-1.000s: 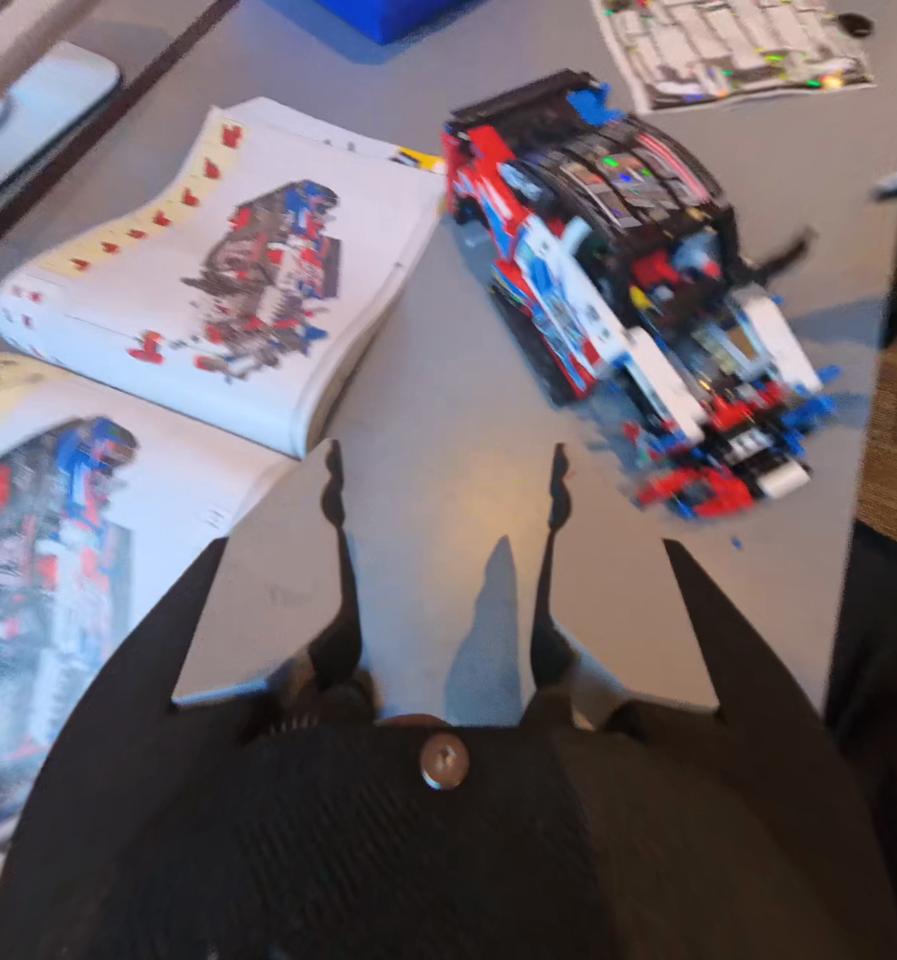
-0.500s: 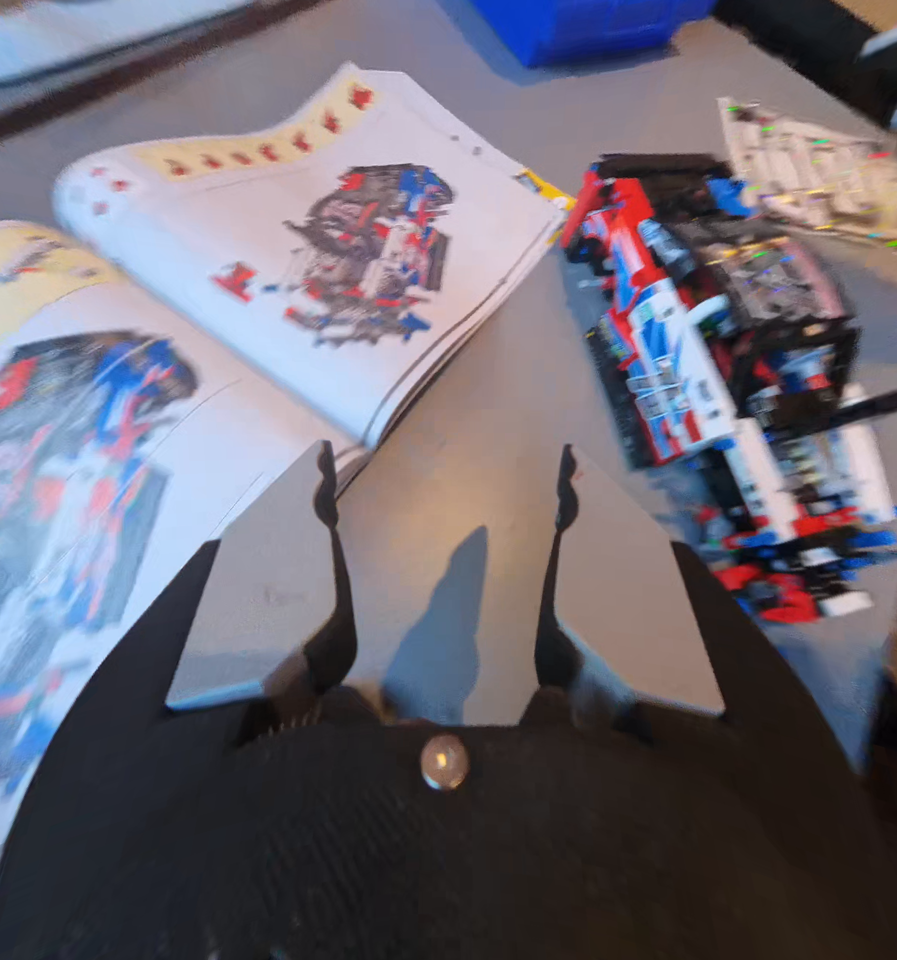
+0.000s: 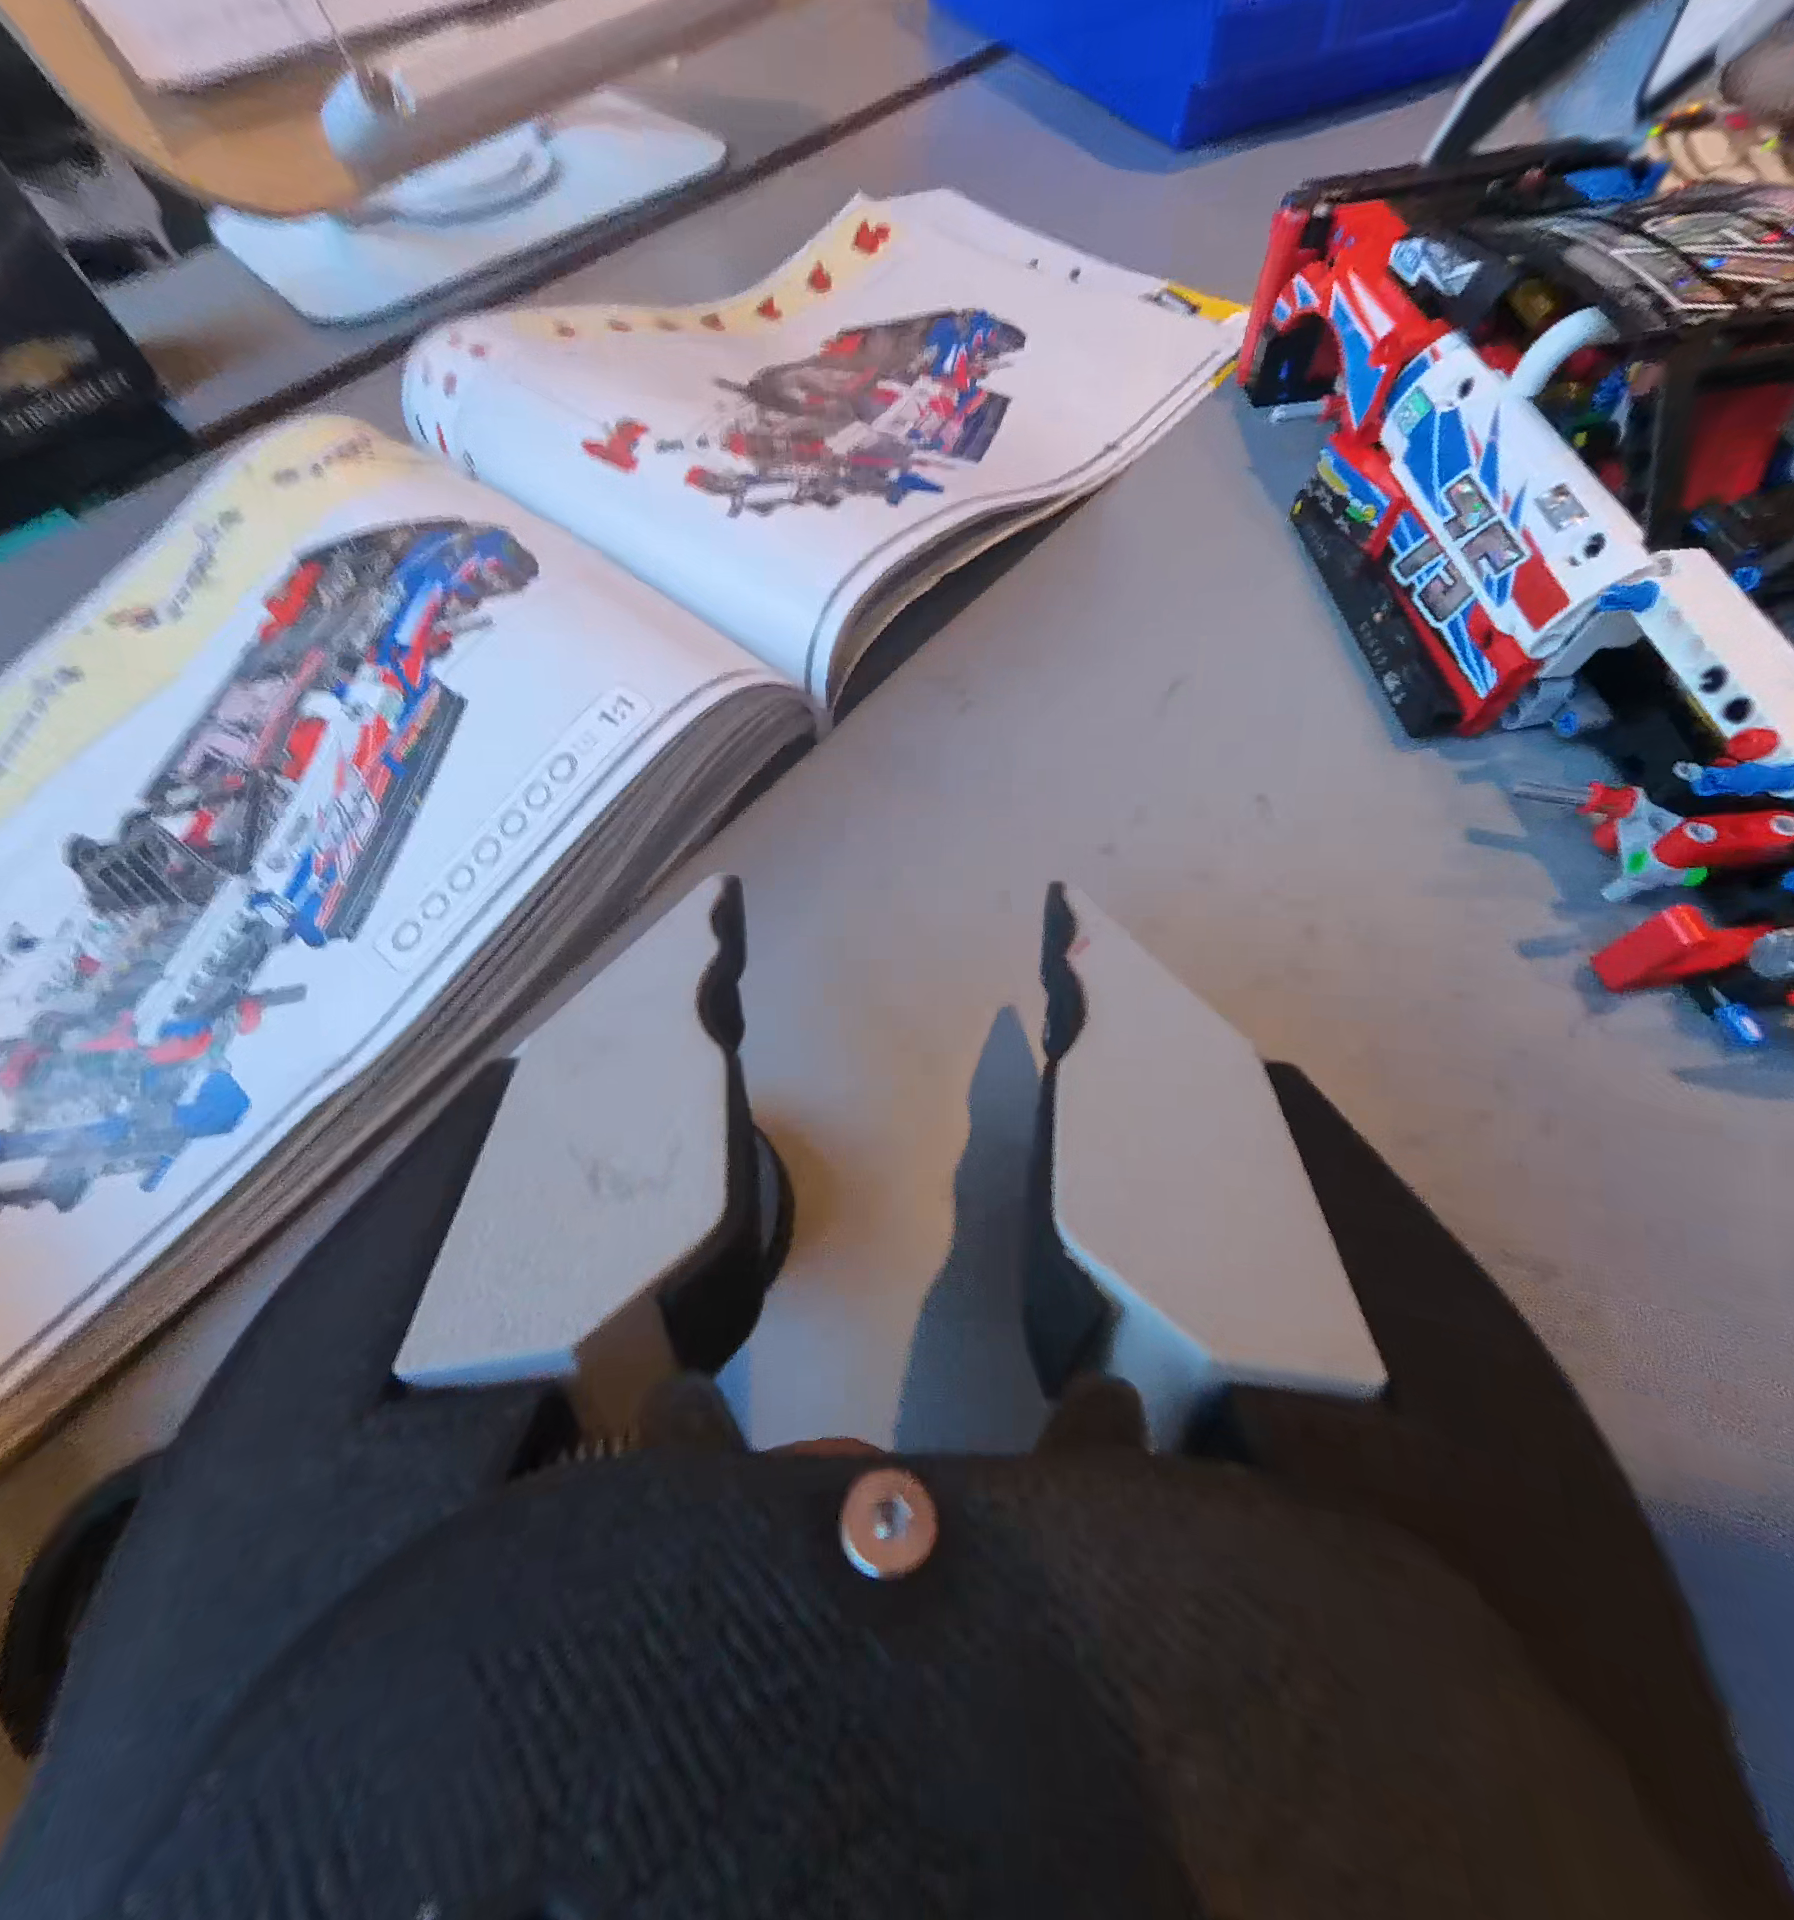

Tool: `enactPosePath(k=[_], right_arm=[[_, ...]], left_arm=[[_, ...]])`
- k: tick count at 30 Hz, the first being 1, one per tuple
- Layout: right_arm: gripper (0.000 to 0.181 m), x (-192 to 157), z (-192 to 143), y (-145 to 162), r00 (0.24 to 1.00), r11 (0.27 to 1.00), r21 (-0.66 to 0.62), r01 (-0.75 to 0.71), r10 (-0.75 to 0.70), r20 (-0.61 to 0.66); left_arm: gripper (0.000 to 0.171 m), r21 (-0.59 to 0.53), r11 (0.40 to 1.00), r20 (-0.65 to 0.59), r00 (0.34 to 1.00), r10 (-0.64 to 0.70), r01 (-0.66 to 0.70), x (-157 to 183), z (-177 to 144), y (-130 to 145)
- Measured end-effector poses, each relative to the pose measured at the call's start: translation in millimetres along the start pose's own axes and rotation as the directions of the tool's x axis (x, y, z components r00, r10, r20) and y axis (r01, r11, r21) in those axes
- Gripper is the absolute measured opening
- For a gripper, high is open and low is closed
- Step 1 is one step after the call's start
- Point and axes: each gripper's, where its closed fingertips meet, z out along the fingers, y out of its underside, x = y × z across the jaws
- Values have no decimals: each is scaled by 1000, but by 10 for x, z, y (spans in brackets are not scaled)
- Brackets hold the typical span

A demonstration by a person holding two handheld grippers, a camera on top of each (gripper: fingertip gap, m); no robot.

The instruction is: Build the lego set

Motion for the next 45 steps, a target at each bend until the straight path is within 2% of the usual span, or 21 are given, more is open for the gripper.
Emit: enactPosePath(k=[3,8,11,15,18,20,23,26,30,33,38,45], right_arm=[[82,-49,67,92,1000,999,-41,-3,3,-7],[76,-210,33,245,999,998,-68,0,-2,-34],[74,-336,-28,384,998,996,-87,18,-22,-54],[78,-493,-122,519,998,999,-52,8,-11,-58],[68,-518,-191,610,992,997,-40,60,-64,-106],[66,-399,-263,538,968,991,3,135,-131,-214],[66,-208,-404,258,913,963,115,245,-189,-361],[63,-52,-512,-43,877,919,221,325,-205,-434],[60,156,-478,-293,862,884,282,372,-216,-459],[58,229,-403,-398,835,855,288,431,-257,-486],[57,203,-323,-367,841,852,285,439,-279,-463],[53,191,-426,-469,859,823,385,418,-220,-462]], left_arm=[[49,29,997,57,996,68,-70,-50,6,-54],[52,11,997,19,996,83,-83,1,31,-30],[52,36,995,59,995,86,-88,-43,-18,-52],[53,26,994,120,988,99,-103,-114,-92,-6],[53,37,993,161,982,101,-108,-145,-143,-8],[53,41,993,177,979,101,-110,-157,-158,-10],[54,32,992,189,975,114,-122,-157,-152,-4],[54,-10,989,199,969,145,-146,-151,-109,36],[52,-69,979,214,955,204,-193,-145,-41,87],[45,-68,971,224,945,239,-230,-150,-1,57],[44,-66,969,204,947,248,-239,-155,56,33],[43,-11,983,170,969,182,-183,-209,70,-41]])
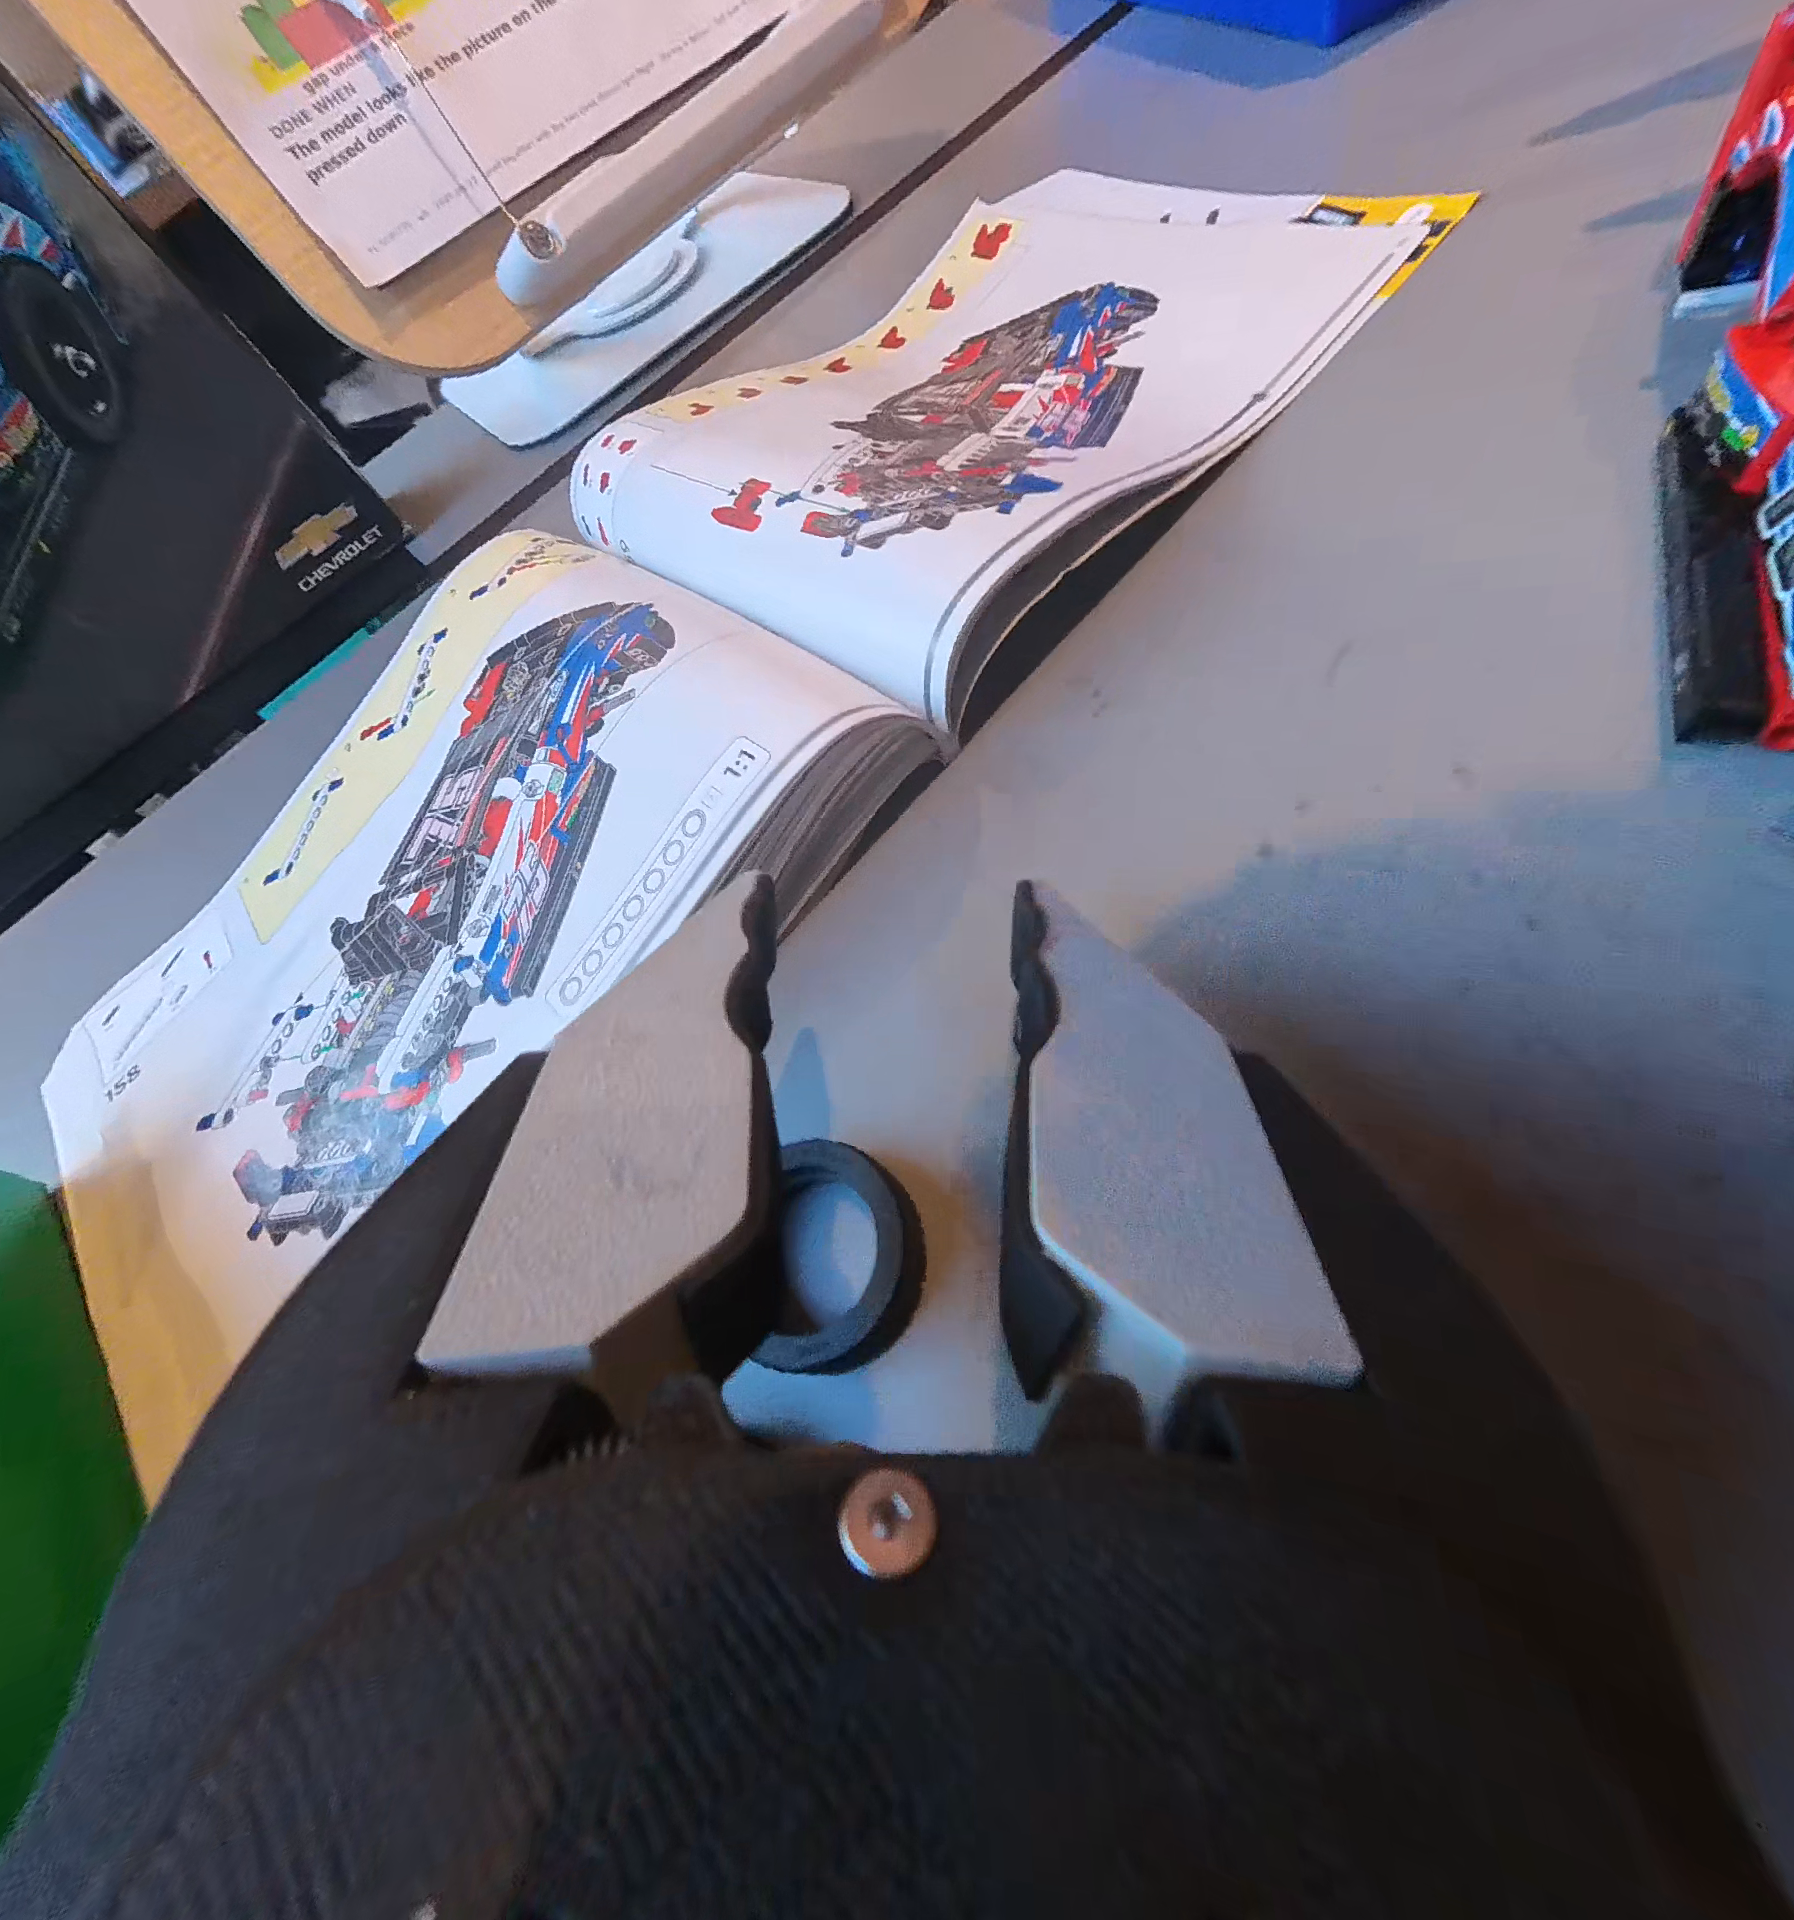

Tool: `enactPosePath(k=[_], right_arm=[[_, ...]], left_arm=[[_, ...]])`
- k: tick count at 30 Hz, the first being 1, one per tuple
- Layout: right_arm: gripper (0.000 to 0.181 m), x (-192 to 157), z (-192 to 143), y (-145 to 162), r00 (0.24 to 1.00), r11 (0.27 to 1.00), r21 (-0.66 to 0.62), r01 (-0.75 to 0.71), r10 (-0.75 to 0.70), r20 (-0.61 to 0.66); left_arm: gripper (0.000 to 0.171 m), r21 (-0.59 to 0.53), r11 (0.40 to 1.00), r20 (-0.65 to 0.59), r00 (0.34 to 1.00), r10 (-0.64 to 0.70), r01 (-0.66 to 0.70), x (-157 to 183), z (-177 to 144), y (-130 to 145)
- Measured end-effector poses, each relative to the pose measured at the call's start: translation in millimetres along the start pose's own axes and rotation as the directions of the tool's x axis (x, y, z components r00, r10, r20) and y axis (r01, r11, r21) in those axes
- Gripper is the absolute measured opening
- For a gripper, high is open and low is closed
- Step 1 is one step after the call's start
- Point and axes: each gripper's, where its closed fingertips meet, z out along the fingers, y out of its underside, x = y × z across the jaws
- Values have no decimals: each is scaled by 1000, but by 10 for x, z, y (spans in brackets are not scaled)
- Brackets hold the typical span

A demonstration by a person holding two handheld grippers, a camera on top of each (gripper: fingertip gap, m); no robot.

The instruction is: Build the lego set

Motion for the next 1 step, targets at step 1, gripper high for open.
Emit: enactPosePath(k=[1], right_arm=[[53,0,9,11,1000,1000,-4,-1,1,1]], left_arm=[[43,5,1000,-6,1000,-8,8,-6,2,-8]])
